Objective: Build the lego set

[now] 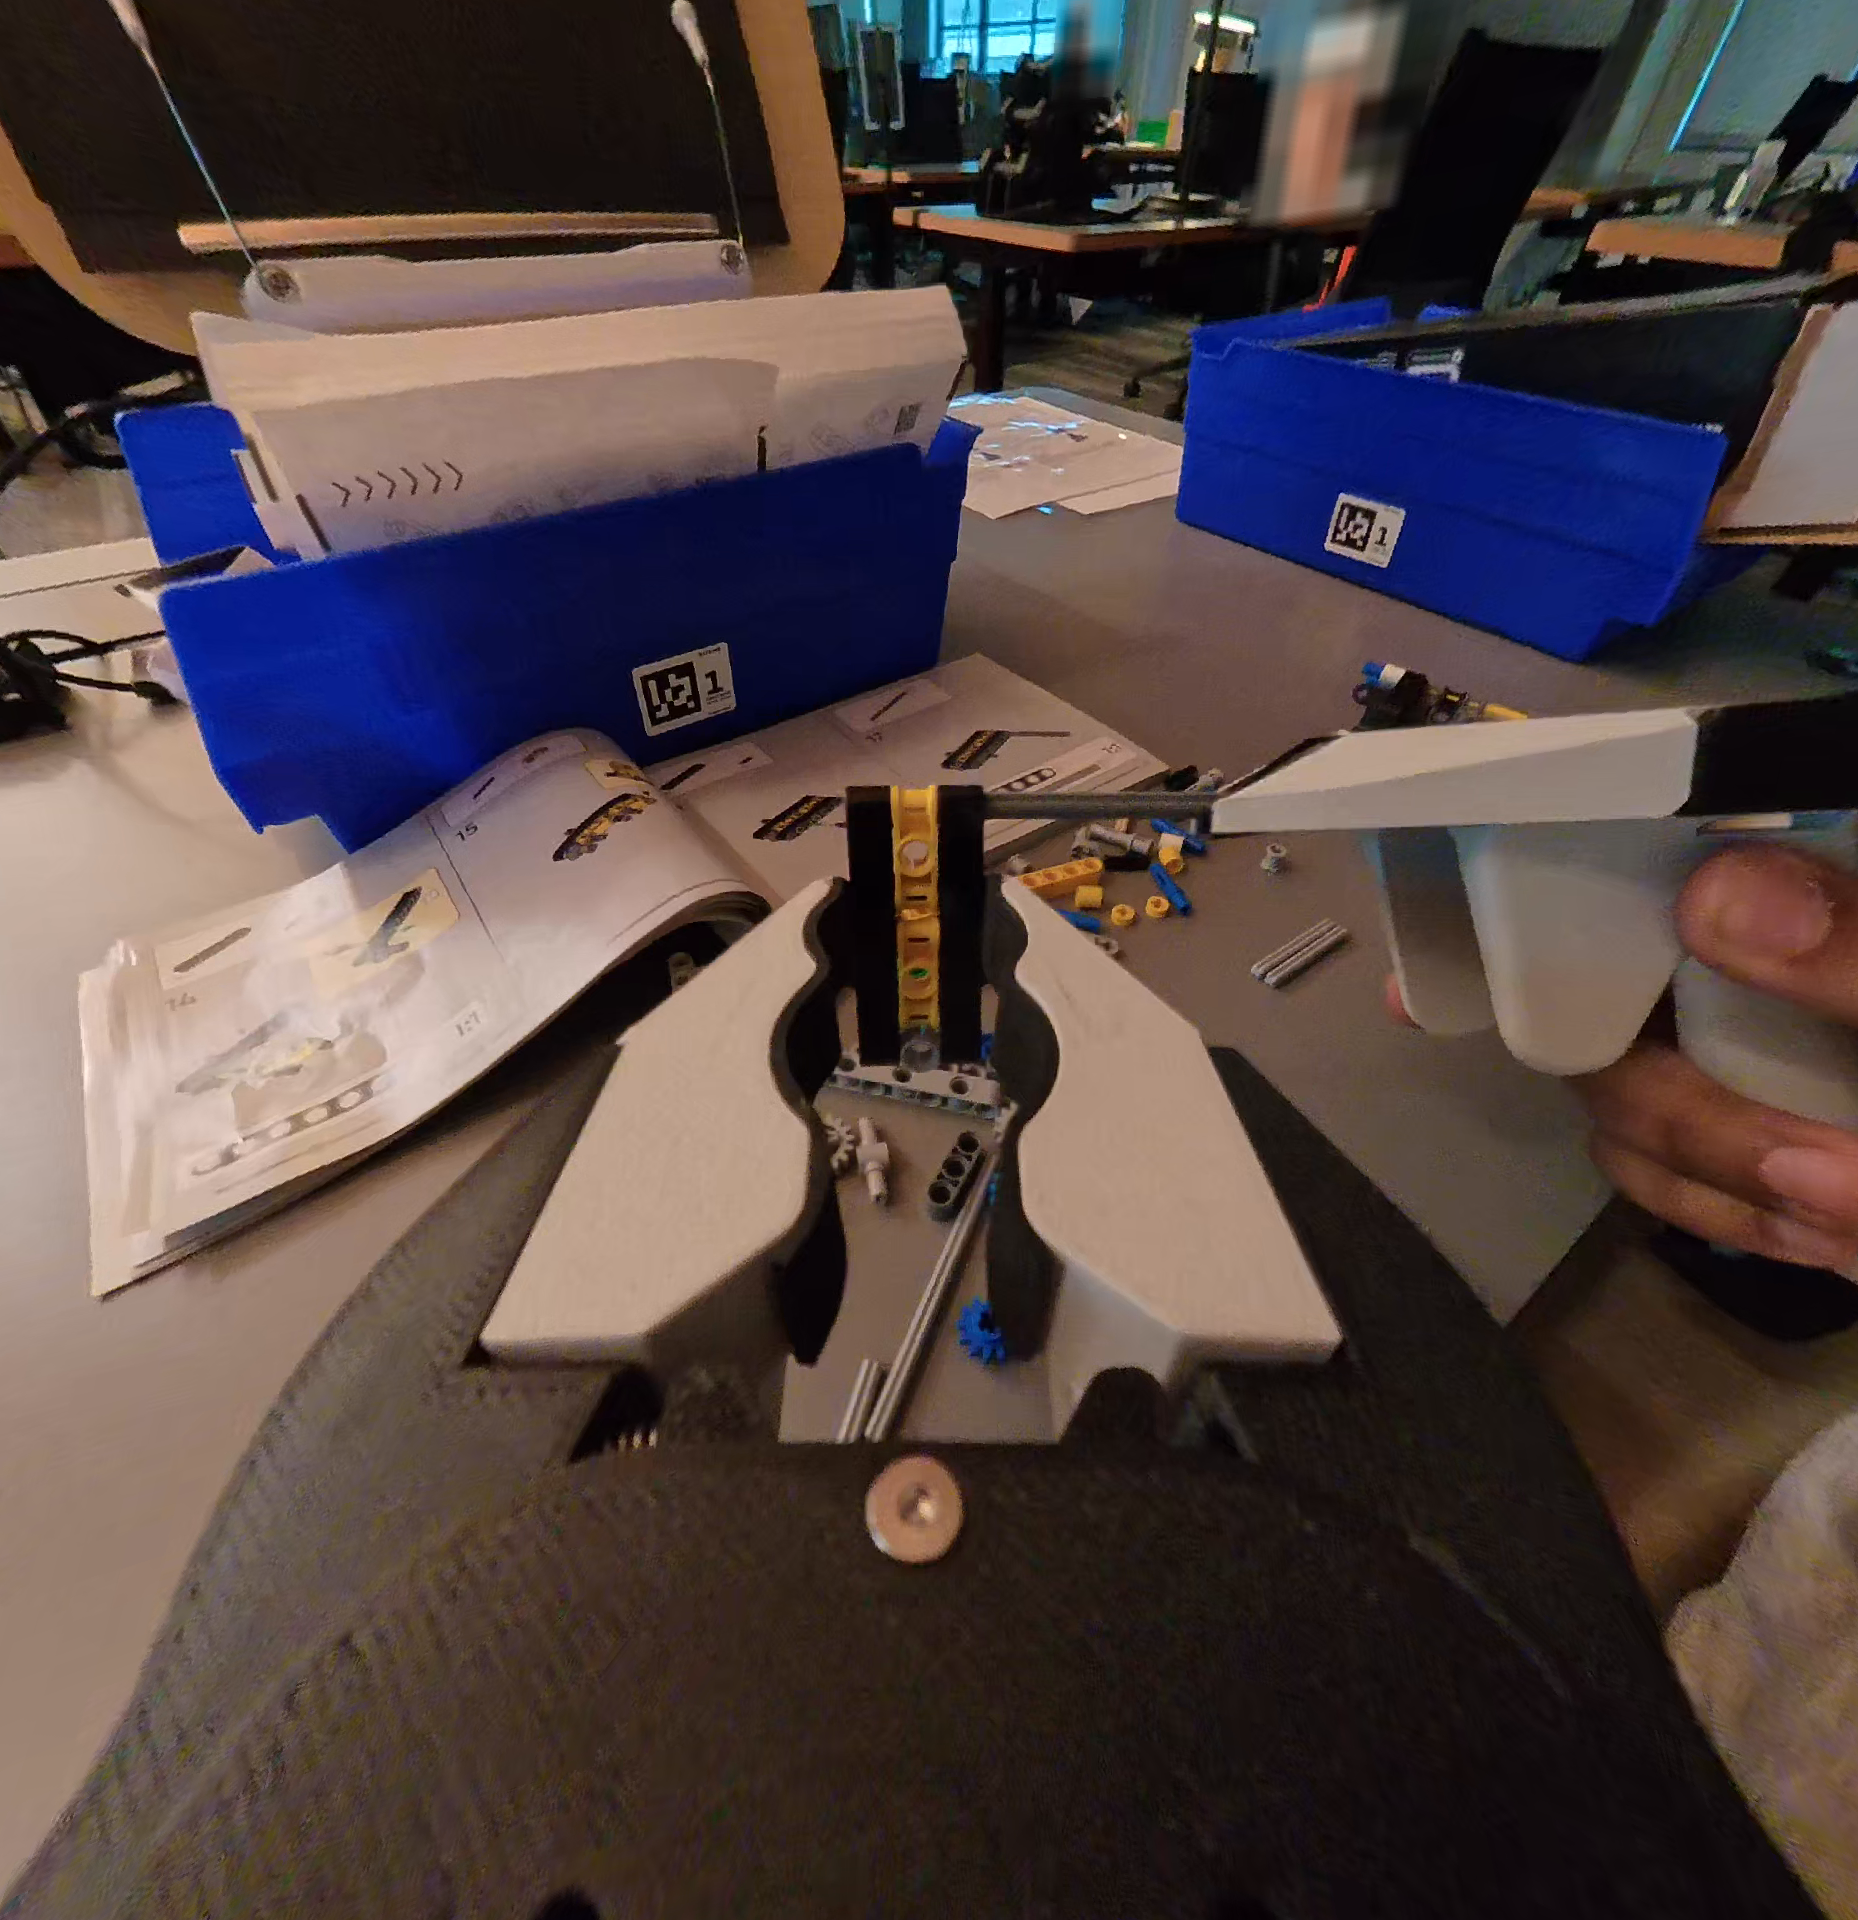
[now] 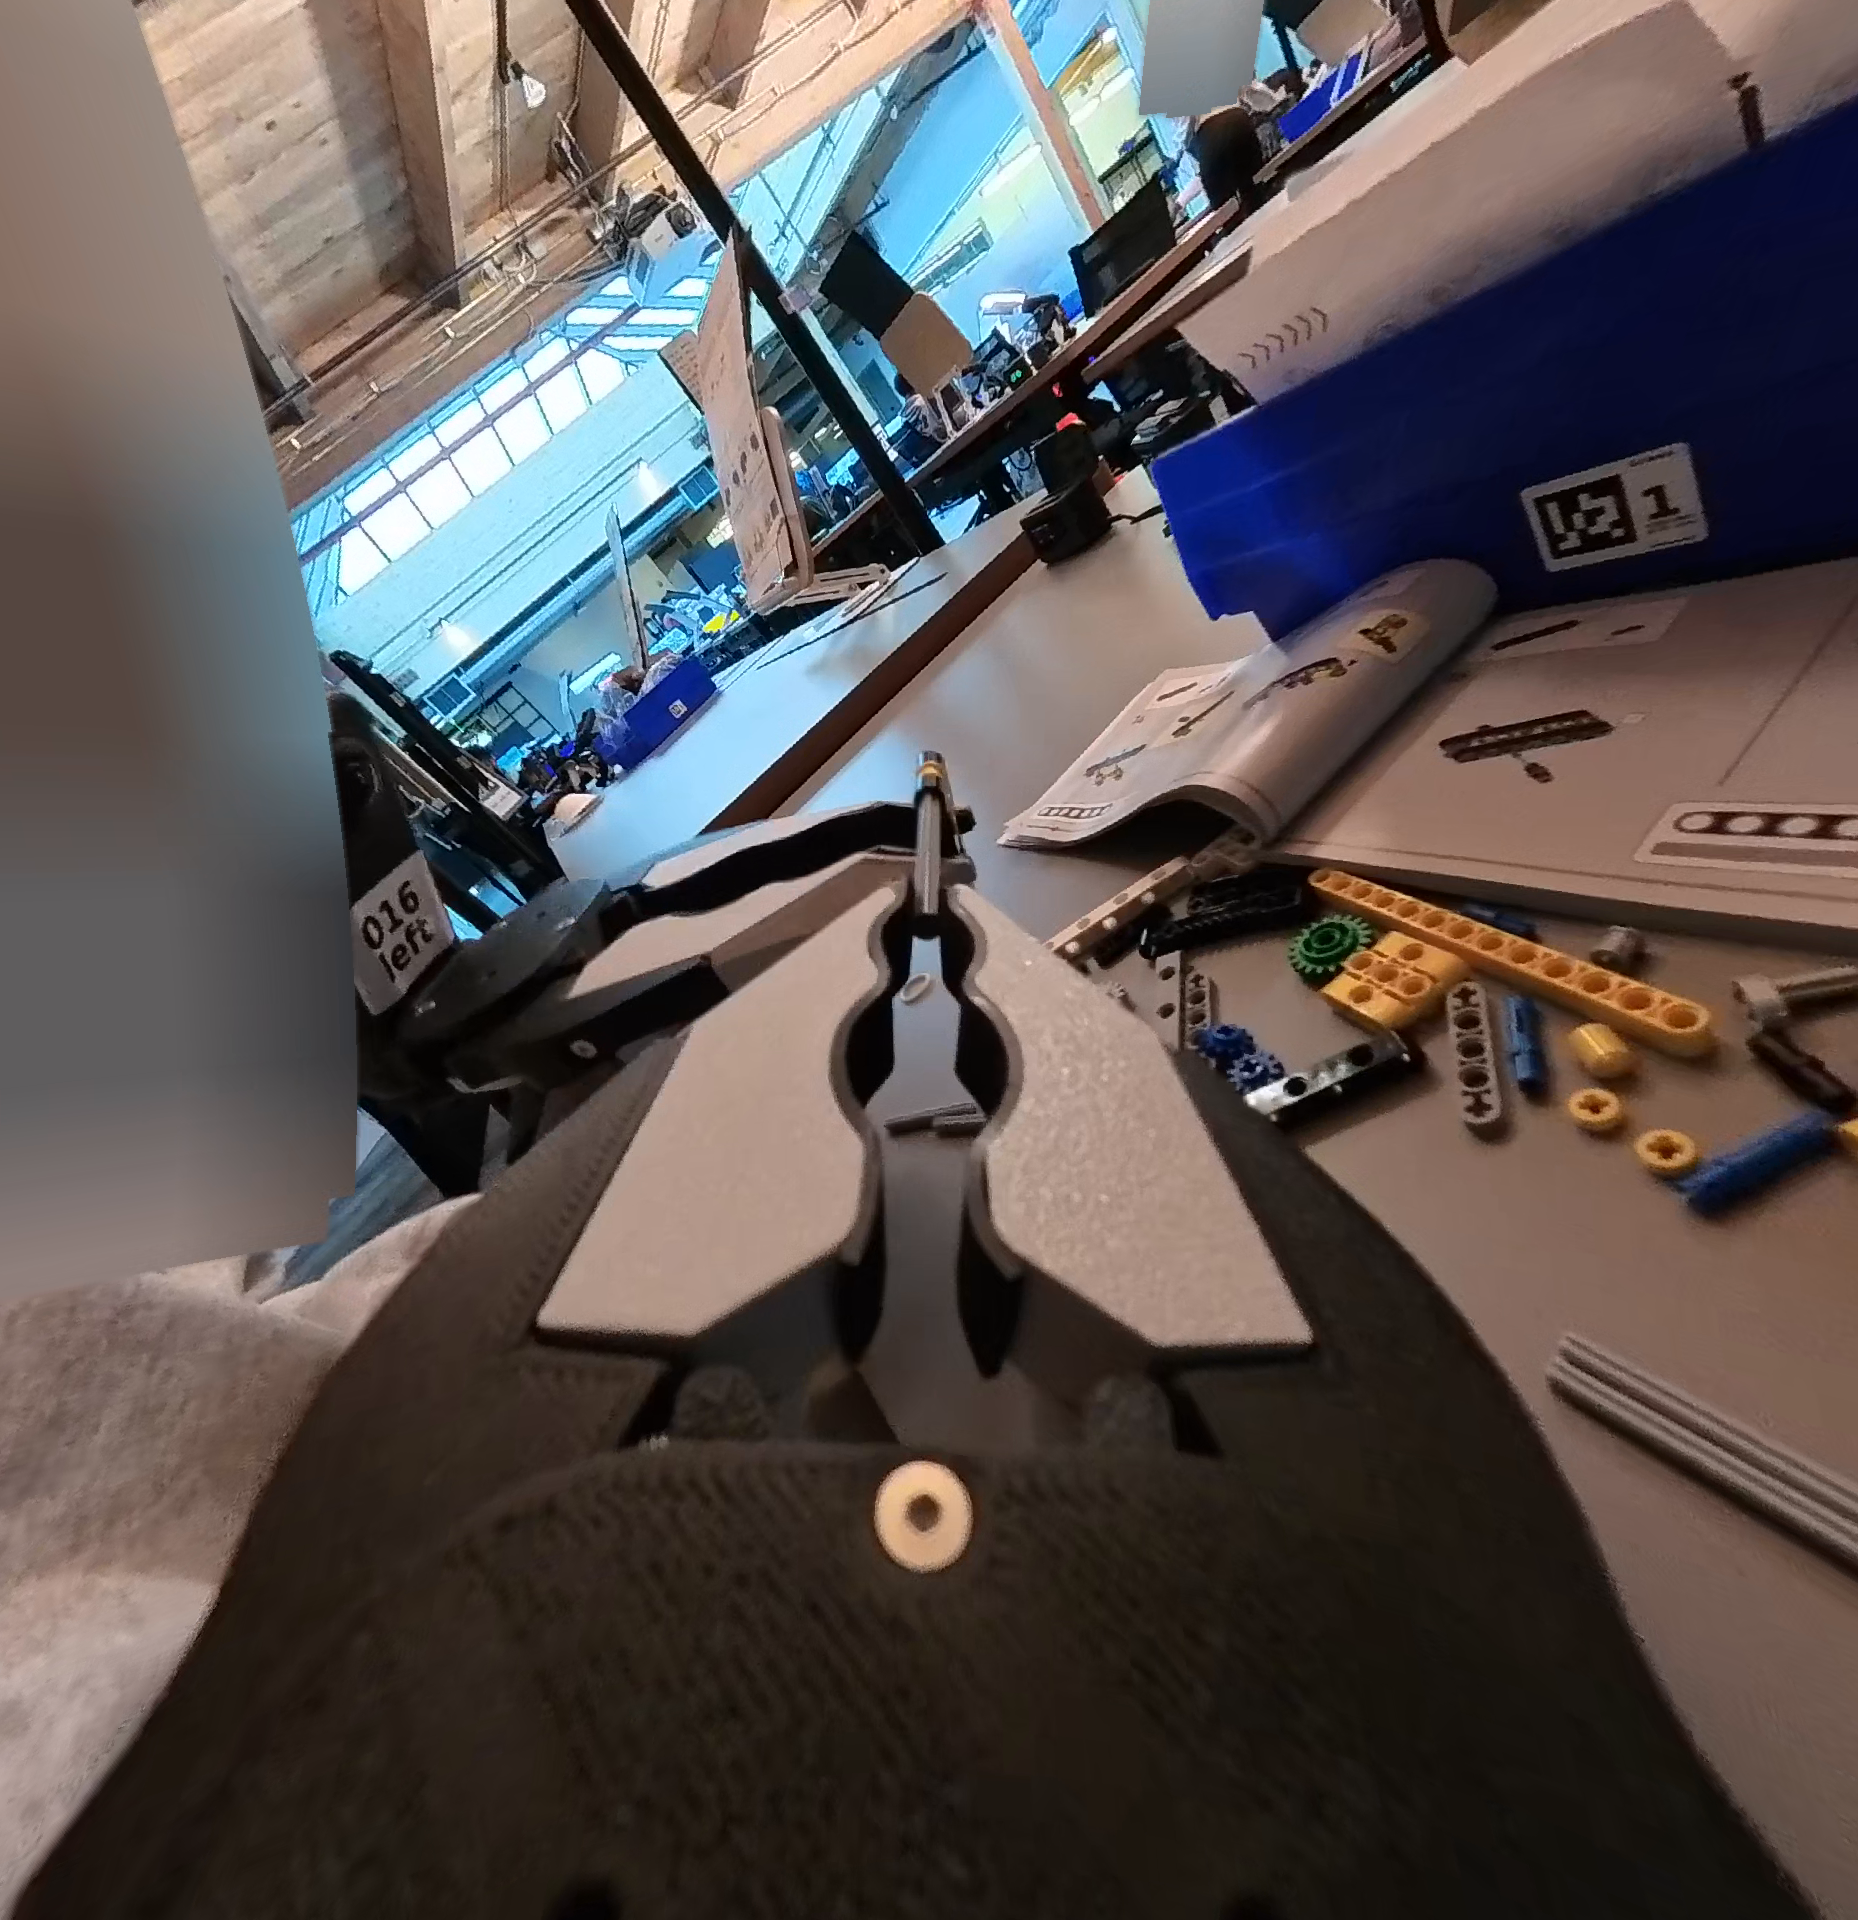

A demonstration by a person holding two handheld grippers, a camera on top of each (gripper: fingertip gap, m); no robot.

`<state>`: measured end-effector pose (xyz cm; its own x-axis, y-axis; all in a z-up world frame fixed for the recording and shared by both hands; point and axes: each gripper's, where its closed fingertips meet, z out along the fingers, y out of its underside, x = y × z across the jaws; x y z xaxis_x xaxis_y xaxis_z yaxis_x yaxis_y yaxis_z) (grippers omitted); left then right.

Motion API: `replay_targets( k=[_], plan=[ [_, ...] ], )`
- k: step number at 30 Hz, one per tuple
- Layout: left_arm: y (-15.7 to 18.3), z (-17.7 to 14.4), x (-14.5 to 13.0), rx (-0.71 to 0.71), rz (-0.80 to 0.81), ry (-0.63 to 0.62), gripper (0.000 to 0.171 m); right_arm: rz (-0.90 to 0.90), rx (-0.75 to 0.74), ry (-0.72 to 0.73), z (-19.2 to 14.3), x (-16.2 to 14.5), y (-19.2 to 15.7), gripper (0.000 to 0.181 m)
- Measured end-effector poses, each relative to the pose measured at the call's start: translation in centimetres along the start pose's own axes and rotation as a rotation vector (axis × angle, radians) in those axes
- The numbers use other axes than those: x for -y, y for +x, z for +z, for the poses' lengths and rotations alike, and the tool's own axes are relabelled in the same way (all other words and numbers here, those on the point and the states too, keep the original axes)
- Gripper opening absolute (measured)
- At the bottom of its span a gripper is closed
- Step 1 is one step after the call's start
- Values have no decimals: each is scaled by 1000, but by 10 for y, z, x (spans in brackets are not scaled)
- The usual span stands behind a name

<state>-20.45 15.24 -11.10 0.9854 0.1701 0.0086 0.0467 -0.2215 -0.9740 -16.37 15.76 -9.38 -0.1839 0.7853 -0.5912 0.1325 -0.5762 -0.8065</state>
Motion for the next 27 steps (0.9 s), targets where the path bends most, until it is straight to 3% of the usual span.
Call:
replay_targets(
  k=[5,27],
  plan=[
    [1,1,-2,3,29,-22,23,-86,-23,-17,0,0,1,2],
    [6,4,-10,-12,172,-81,25,-85,-9,-64,0,-3,8,3]
  ],
)
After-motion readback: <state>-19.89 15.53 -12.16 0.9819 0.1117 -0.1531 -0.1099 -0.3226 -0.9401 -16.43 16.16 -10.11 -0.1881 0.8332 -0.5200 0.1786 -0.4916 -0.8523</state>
